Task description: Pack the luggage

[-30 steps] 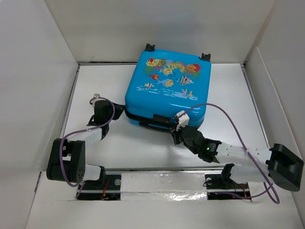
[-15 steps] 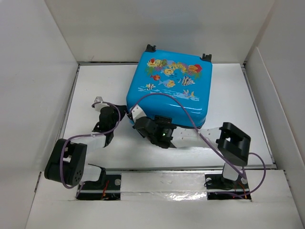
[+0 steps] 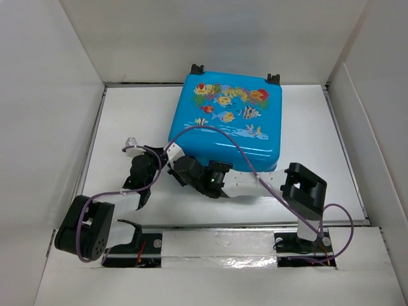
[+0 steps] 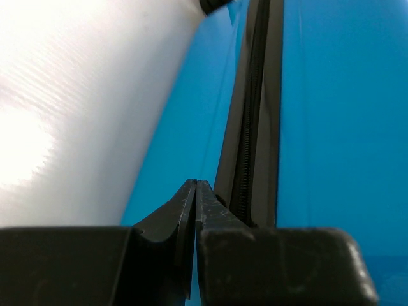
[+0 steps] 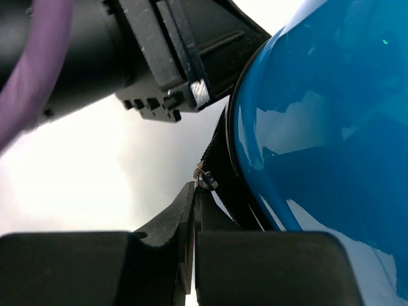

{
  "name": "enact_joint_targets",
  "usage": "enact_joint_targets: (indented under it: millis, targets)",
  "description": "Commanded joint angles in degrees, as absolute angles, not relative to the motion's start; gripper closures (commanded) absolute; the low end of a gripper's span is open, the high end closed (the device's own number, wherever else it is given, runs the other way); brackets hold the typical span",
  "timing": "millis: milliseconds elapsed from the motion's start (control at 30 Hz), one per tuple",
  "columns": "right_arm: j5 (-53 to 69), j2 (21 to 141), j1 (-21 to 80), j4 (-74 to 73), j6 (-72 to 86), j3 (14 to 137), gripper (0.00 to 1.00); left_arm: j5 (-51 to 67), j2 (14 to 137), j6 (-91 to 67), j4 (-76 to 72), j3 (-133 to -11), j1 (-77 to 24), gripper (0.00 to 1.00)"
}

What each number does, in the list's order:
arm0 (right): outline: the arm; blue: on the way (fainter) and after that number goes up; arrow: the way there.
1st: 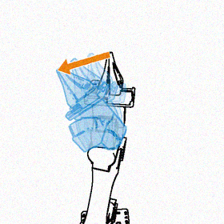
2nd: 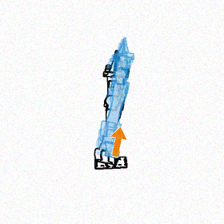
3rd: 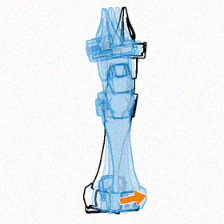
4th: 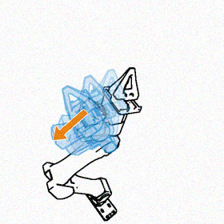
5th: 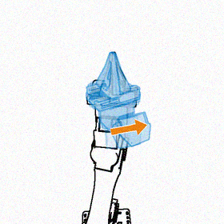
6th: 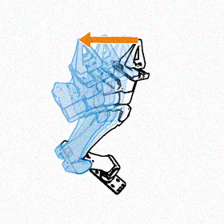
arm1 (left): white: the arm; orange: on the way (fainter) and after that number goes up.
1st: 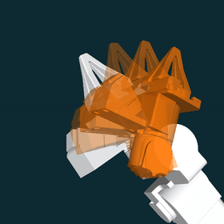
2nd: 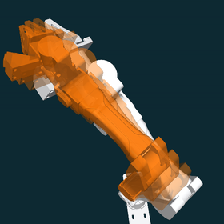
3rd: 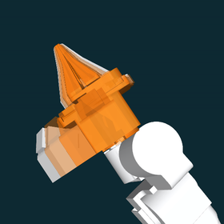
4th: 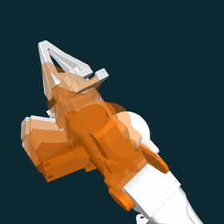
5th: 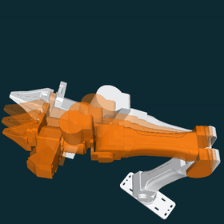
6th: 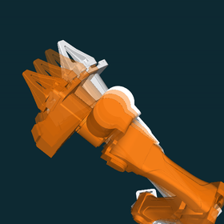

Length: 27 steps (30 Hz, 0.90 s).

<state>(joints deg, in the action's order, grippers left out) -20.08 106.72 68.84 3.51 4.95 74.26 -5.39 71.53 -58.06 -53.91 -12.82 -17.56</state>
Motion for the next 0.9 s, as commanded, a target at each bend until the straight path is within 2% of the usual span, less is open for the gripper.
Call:
enact_joint_targets:
  millis: [0, 33, 67, 133, 167, 267, 333, 367, 400, 433, 467, 500, 567, 600, 633, 667, 700, 733, 767, 800, 833, 867]
  targets:
    - [-5.3, 98.4, 78.7, 20.6, 5.8, 72.8, 0.94, 6.9, 67.7, -56.8, -50.7, -12.0, -22.2, 1.0]
    - [-7.3, 95.3, 79.2, 16.1, 5.2, 71.2, 0.84, 6.3, 66.6, -56.7, -49.2, -11.9, -22.2, 0.99]
    - [-12.1, 93.6, 79.2, 13.1, 4.9, 70.7, 0.62, 5.7, 65.6, -56.7, -48.7, -11.6, -22.2, 1.0]
    - [-19.1, 89.8, 80.7, 5.8, 4.9, 68.7, 0.36, 4.2, 62.5, -56.5, -46.5, -11.2, -22.2, 0.99]
    - [-23.4, 85.5, 80.7, 4.1, 5.2, 65.9, 0.18, 3.9, 61.6, -55.9, -45.9, -11.1, -22.2, 0.99]
    - [-30.5, 75.2, 80.7, -2.1, 6.4, 59.8, 0.08, 2.8, 58.2, -54.8, -43.3, -11.2, -22.2, 0.99]
    - [-32.2, 69.5, 79.1, -5.3, 7.0, 57.4, 0.08, 2.4, 55.9, -54.4, -42.8, -11.0, -22.2, 0.98]
    - [-32.8, 66.5, 76.9, -5.5, 6.7, 55.2, 0.1, 2.2, 55.4, -53.8, -42.7, -11.0, -22.2, 0.97]
    - [-33.0, 60.8, 75.2, -5.7, 6.2, 54.3, 0.17, 2.1, 54.6, -53.3, -42.4, -11.3, -22.2, 0.97]
    - [-33.5, 57.9, 73.0, -6.5, 5.5, 53.6, 0.35, 1.8, 54.3, -52.7, -40.7, -11.9, -22.2, 0.97]
    - [-34.7, 55.2, 66.8, -6.9, 5.7, 53.1, 0.9, 1.7, 54.2, -52.3, -40.0, -12.2, -22.2, 0.96]
    - [-34.3, 52.6, 62.4, -7.0, 5.7, 52.5, 1.0, 1.7, 54.1, -51.9, -39.7, -12.3, -22.2, 0.96]
    - [-28.1, 46.0, 51.7, -5.7, 5.5, 50.0, 1.0, 1.9, 54.0, -51.7, -40.5, -12.0, -22.2, 0.92]
    - [-24.6, 44.6, 39.5, -5.4, 5.5, 49.7, 0.93, 2.1, 54.3, -51.6, -41.0, -12.0, -22.2, 0.89]
    - [-22.2, 43.3, 33.5, -5.6, 7.5, 49.7, 0.71, 2.7, 54.7, -51.1, -41.0, -12.4, -22.2, 0.85]
    - [-20.1, 43.2, 27.8, -5.3, 8.3, 49.7, 0.47, 3.2, 55.1, -50.7, -40.9, -12.7, -22.2, 0.74]
    - [-13.2, 43.8, 22.3, -4.3, 8.8, 49.5, 0.07, 3.7, 55.9, -50.5, -40.9, -13.2, -22.2, 0.7]
    - [-7.8, 45.1, 11.3, -2.7, 9.2, 49.6, 0.0, 4.7, 56.2, -50.4, -41.6, -13.2, -22.2, 0.67]
    - [-0.4, 49.9, 6.1, -1.8, 9.7, 50.6, 0.0, 4.8, 56.4, -50.4, -41.9, -13.0, -22.2, 0.65]
    - [15.1, 53.2, 1.7, -0.7, 9.9, 51.2, 0.0, 4.8, 56.7, -50.4, -42.2, -12.7, -22.2, 0.64]
    - [21.9, 56.7, -3.6, 2.6, 10.7, 51.8, 0.0, 4.7, 56.9, -50.3, -42.3, -12.6, -22.2, 0.64]
    - [25.7, 62.8, -4.7, 2.9, 11.0, 53.2, 0.0, 4.6, 57.0, -49.7, -42.1, -12.7, -22.2, 0.64]
